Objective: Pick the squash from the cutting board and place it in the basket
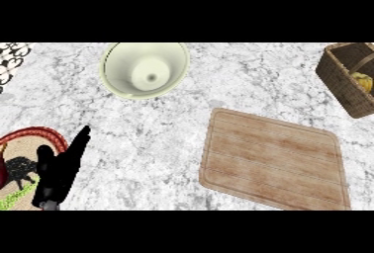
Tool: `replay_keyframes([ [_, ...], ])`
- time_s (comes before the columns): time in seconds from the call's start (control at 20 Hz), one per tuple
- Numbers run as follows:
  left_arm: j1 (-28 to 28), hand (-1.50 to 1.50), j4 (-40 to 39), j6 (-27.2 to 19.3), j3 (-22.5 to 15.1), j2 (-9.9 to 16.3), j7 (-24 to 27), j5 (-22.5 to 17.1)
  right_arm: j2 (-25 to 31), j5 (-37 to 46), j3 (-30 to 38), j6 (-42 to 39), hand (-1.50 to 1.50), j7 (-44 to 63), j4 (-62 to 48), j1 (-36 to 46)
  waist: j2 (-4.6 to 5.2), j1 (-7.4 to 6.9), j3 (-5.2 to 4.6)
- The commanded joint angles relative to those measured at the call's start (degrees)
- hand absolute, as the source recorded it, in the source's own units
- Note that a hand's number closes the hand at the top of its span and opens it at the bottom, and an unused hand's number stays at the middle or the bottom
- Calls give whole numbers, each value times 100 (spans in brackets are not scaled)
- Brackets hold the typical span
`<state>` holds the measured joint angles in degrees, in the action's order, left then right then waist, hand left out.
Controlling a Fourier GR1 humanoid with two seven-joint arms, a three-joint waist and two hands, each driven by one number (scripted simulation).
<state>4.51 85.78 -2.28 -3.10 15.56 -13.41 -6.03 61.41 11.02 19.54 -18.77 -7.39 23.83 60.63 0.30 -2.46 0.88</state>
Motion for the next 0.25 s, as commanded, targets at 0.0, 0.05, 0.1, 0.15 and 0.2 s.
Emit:
replay_keyframes([
  [0.0, 276, 0, -112, 33, -217, -141, -364, 6, 522, -37, 225, -102, -150, 18, -469, 115, 71, -9, -71],
  [0.05, 170, 0, -476, -18, -115, -203, -82, 36, 596, -74, 310, -14, -150, 170, -603, 184, 107, -5, -77],
  [0.1, 329, 0, -231, -26, -101, -176, -235, -17, 803, -37, 310, -174, -150, -161, -670, -107, 86, 20, -65],
  [0.15, 101, 0, -409, -71, -183, -288, -234, 57, 673, -17, 320, 6, -150, -255, -764, -159, 119, 32, -64],
  [0.2, 78, 0, -457, 107, 11, -81, -283, -99, 965, -46, 361, -241, -150, -124, -820, -51, 126, 24, -66],
])
